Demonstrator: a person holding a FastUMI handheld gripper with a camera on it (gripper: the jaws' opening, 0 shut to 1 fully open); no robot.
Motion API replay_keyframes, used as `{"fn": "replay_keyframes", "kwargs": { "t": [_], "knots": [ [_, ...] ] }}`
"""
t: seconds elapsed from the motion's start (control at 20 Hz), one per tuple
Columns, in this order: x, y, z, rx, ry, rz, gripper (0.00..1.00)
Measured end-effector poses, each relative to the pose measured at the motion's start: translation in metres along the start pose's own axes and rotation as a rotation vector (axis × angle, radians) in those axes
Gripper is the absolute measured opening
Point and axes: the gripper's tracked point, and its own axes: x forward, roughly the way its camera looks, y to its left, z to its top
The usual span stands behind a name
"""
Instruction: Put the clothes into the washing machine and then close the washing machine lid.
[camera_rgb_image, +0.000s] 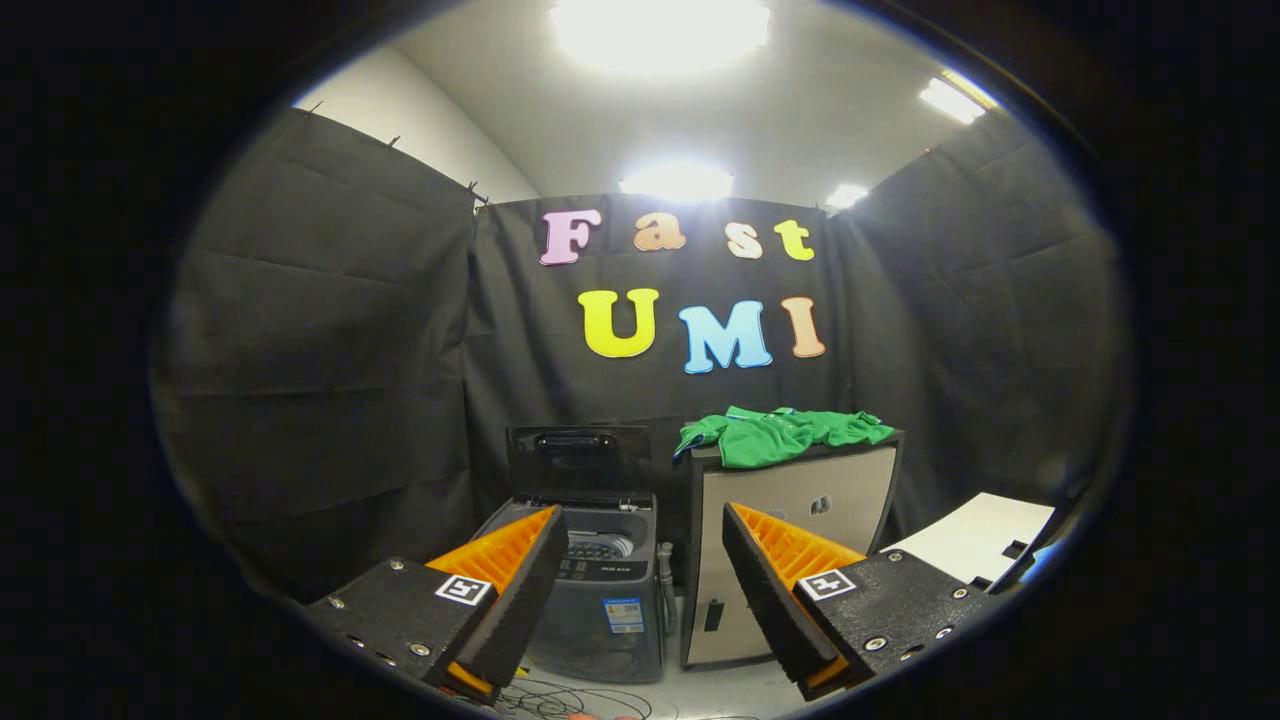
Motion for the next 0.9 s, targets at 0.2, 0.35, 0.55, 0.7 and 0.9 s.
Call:
{"fn": "replay_keyframes", "kwargs": {
  "t": [0.2,0.35,0.55,0.7,0.9],
  "knots": [
    [0.023,-0.014,0.015,0.0,-0.006,-0.045,0.96],
    [0.053,-0.037,0.032,0.011,-0.014,-0.101,0.95],
    [0.101,-0.079,0.045,-0.029,0.013,-0.176,0.95],
    [0.142,-0.116,0.056,-0.15,0.062,-0.223,0.96],
    [0.207,-0.146,0.082,-0.235,0.073,-0.213,0.96]
  ]
}}
